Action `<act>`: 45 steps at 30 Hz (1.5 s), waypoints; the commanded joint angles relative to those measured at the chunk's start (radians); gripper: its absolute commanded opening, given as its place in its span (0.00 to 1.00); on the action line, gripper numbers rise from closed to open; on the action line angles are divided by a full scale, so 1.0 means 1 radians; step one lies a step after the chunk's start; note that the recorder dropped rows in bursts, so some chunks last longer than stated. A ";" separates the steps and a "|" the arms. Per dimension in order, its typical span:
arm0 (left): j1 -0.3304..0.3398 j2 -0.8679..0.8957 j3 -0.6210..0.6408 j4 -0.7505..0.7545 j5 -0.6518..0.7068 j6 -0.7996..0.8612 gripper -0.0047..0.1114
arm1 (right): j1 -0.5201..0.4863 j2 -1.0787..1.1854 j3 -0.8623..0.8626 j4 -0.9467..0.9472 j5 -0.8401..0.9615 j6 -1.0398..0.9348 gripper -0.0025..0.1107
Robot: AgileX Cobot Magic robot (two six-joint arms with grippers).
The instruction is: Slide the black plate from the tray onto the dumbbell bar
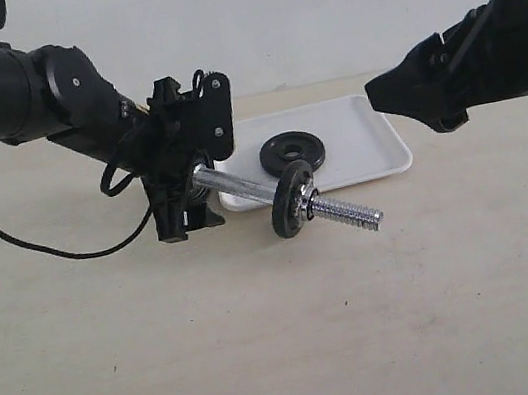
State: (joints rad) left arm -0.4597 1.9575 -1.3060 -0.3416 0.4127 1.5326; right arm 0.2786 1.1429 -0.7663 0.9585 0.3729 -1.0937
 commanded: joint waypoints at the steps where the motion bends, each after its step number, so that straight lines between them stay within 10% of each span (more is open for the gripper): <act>1: -0.005 0.029 -0.005 0.035 0.000 0.010 0.84 | 0.001 -0.001 0.002 -0.004 0.013 0.015 0.75; 14: -0.014 0.002 -0.015 0.043 -0.086 -0.174 0.84 | 0.001 -0.001 0.002 -0.004 0.028 0.022 0.75; 30: -0.014 -0.189 -0.023 -0.001 -0.112 -1.625 0.84 | 0.001 -0.001 0.002 -0.002 0.055 0.052 0.75; 45: 0.007 -0.052 -0.023 -0.167 0.006 -2.030 0.83 | 0.001 -0.001 0.002 -0.002 0.140 0.091 0.75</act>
State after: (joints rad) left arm -0.4610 1.8843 -1.3236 -0.4696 0.4137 -0.4664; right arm 0.2786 1.1429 -0.7663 0.9578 0.5052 -1.0084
